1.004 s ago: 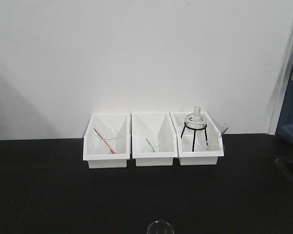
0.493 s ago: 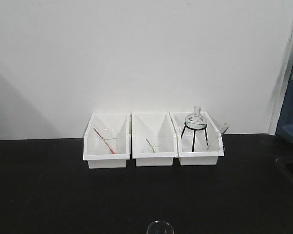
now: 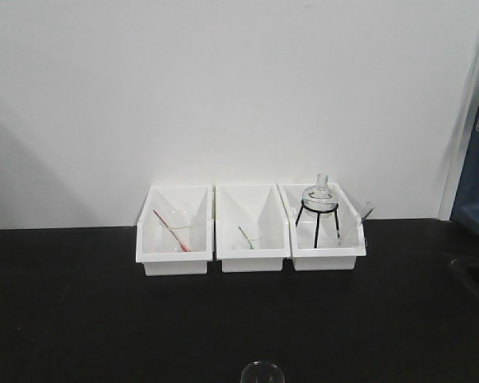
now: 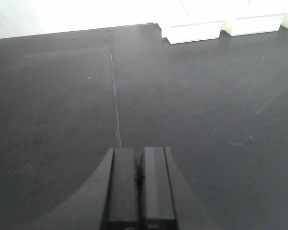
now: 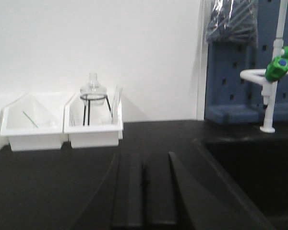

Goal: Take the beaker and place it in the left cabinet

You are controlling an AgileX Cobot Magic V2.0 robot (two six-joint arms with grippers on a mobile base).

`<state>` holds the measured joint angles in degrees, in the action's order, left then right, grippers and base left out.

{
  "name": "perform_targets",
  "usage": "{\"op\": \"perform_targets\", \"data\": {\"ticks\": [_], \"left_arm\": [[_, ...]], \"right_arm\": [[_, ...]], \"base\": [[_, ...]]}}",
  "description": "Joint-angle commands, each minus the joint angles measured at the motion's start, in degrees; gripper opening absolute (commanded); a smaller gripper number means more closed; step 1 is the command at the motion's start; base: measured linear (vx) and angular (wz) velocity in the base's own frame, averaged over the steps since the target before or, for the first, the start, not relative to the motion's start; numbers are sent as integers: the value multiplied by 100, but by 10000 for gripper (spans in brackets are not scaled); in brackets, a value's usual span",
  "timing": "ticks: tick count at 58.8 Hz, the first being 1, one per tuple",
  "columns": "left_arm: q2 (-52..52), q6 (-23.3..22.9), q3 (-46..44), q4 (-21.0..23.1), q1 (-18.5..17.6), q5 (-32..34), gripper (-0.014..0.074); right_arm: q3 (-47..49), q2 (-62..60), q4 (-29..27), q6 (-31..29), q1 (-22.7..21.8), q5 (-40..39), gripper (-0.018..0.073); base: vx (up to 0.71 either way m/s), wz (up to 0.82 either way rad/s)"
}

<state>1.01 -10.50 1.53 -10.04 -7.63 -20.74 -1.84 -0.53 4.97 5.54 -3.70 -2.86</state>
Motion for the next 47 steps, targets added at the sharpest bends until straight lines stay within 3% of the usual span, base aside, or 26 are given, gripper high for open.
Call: {"op": "perform_targets", "data": {"ticks": [1, 7, 21, 33, 47], "left_arm": [[67, -24, -55, 5, 8, 421, 4], [67, -24, -55, 5, 8, 421, 4], [67, -24, -55, 5, 8, 421, 4], [67, -24, -55, 5, 8, 421, 4], [67, -24, -55, 5, 8, 421, 4]], "right_arm": [[13, -77, 27, -28, -33, -1634, -6], [247, -63, -59, 94, -33, -2368, -6], [2297, 1288, 50, 78, -33, -784, -6], [3673, 2969, 27, 100, -33, -744, -6], [3938, 3899, 5, 104, -33, -886, 4]], "base": [[0, 0], [0, 0], [0, 0], [0, 0], [0, 0]]}}
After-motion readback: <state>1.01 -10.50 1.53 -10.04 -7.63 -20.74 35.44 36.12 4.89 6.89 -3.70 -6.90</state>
